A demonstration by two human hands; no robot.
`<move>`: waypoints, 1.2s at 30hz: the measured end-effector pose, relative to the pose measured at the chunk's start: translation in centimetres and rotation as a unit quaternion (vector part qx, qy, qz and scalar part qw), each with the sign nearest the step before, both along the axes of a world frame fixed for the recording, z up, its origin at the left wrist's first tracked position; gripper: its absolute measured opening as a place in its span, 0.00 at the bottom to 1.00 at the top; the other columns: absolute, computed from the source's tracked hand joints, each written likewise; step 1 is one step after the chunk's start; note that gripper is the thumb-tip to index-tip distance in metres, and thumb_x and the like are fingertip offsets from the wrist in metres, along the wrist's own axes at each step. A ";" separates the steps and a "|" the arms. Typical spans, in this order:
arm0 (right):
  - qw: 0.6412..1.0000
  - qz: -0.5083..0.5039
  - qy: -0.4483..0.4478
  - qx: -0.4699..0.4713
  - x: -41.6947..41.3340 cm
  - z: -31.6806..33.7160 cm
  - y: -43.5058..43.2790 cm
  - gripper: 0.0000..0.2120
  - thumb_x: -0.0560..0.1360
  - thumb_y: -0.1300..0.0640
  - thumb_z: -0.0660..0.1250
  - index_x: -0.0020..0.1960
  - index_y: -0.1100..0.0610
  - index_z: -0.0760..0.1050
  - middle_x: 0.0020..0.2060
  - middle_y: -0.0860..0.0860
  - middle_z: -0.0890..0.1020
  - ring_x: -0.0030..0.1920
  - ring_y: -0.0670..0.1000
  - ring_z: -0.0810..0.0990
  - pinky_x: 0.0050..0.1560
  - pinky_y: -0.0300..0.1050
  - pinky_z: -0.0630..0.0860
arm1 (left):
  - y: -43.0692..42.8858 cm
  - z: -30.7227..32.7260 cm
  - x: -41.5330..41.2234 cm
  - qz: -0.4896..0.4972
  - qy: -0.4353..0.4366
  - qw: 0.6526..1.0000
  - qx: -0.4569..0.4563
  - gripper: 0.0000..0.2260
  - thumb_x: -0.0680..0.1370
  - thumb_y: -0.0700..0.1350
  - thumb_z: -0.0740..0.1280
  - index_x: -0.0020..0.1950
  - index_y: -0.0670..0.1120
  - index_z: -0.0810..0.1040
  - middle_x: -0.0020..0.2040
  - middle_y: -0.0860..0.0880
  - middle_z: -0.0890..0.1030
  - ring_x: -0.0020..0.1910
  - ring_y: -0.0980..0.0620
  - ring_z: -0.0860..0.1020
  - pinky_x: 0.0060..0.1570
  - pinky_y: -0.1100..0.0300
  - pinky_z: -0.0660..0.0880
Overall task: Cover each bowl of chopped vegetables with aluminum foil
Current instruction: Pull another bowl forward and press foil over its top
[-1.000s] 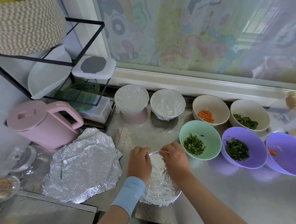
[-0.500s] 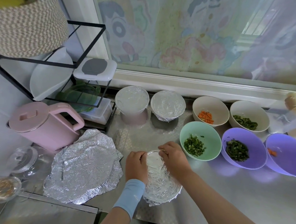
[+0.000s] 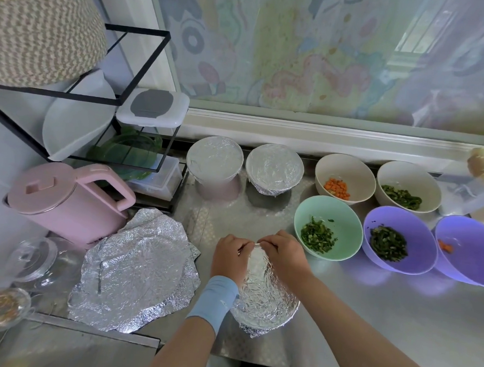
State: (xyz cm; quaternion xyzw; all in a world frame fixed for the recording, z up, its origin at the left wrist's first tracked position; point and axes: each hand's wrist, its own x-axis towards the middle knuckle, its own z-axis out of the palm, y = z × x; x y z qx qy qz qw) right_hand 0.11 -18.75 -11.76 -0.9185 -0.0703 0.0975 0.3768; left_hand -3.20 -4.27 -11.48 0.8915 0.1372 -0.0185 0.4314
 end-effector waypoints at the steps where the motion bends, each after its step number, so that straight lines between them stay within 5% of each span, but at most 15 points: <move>1: 1.000 0.008 0.004 0.001 0.0 0.1 0.0 0.08 0.78 0.55 0.67 0.53 0.54 0.84 0.44 0.49 0.76 0.48 0.49 0.75 0.49 0.38 0.68 | 0.0 0.1 -0.1 0.006 0.001 1.000 0.002 0.08 0.79 0.46 0.66 0.47 0.48 0.85 0.43 0.50 0.78 0.48 0.51 0.74 0.51 0.57 0.71; 7: 0.996 -0.031 -0.075 -0.033 -1.1 -0.6 -0.5 0.07 0.77 0.57 0.68 0.52 0.56 0.84 0.45 0.50 0.77 0.48 0.52 0.73 0.52 0.42 0.69 | 0.8 -0.3 -1.9 0.067 -0.023 0.996 0.052 0.10 0.80 0.44 0.64 0.51 0.45 0.85 0.46 0.50 0.77 0.48 0.51 0.73 0.50 0.63 0.67; 11: 0.997 -0.042 -0.056 -0.030 -1.2 -0.5 -0.2 0.08 0.78 0.56 0.66 0.51 0.56 0.84 0.41 0.49 0.75 0.45 0.51 0.74 0.48 0.45 0.72 | 1.0 -0.2 -1.9 0.077 -0.032 0.996 0.005 0.08 0.80 0.43 0.65 0.53 0.44 0.84 0.45 0.51 0.74 0.45 0.54 0.74 0.45 0.78 0.64; 16: 0.998 -0.029 -0.045 -0.036 -1.0 -0.2 -0.3 0.09 0.79 0.54 0.66 0.52 0.56 0.84 0.40 0.50 0.73 0.45 0.51 0.73 0.48 0.46 0.71 | 1.1 -0.5 -2.1 0.101 -0.020 0.995 -0.016 0.08 0.80 0.44 0.66 0.53 0.45 0.84 0.43 0.52 0.74 0.42 0.53 0.75 0.47 0.65 0.70; 20: 0.997 0.034 -0.046 -0.057 -0.1 0.2 -0.1 0.09 0.79 0.54 0.65 0.53 0.54 0.83 0.42 0.50 0.75 0.45 0.52 0.74 0.50 0.47 0.73 | 1.2 -0.1 -2.1 0.065 -0.014 0.996 0.056 0.10 0.81 0.41 0.62 0.55 0.46 0.83 0.47 0.52 0.72 0.49 0.49 0.75 0.49 0.64 0.68; 25: 0.983 0.038 -0.126 -0.127 -0.3 -0.3 0.3 0.09 0.71 0.66 0.71 0.49 0.56 0.83 0.43 0.53 0.76 0.43 0.56 0.74 0.41 0.50 0.76 | 0.0 0.8 -0.1 -0.039 -0.055 0.993 0.100 0.11 0.79 0.38 0.62 0.56 0.47 0.82 0.50 0.50 0.75 0.52 0.51 0.71 0.50 0.62 0.69; 28: 0.980 0.002 -0.130 -0.151 -1.2 -0.9 0.3 0.10 0.70 0.68 0.66 0.45 0.56 0.80 0.41 0.51 0.74 0.42 0.54 0.71 0.41 0.50 0.75 | -0.4 0.1 0.5 -0.051 -0.056 0.994 0.082 0.08 0.81 0.41 0.63 0.52 0.45 0.82 0.48 0.51 0.75 0.49 0.53 0.69 0.50 0.60 0.70; 30: 0.980 -0.002 -0.138 -0.143 -1.7 -1.3 0.3 0.11 0.74 0.67 0.60 0.45 0.56 0.80 0.40 0.52 0.76 0.42 0.54 0.71 0.41 0.50 0.75 | -0.2 -0.5 0.4 -0.049 -0.058 0.994 0.074 0.07 0.81 0.41 0.63 0.51 0.45 0.81 0.48 0.50 0.75 0.49 0.52 0.70 0.49 0.63 0.68; 36: 0.990 -0.029 -0.126 -0.062 -1.2 -1.0 0.5 0.04 0.76 0.61 0.69 0.46 0.57 0.82 0.38 0.52 0.74 0.40 0.56 0.74 0.36 0.49 0.74 | -0.2 -0.5 0.0 -0.015 -0.043 0.997 0.066 0.08 0.82 0.41 0.62 0.52 0.44 0.81 0.50 0.49 0.75 0.50 0.53 0.69 0.51 0.62 0.69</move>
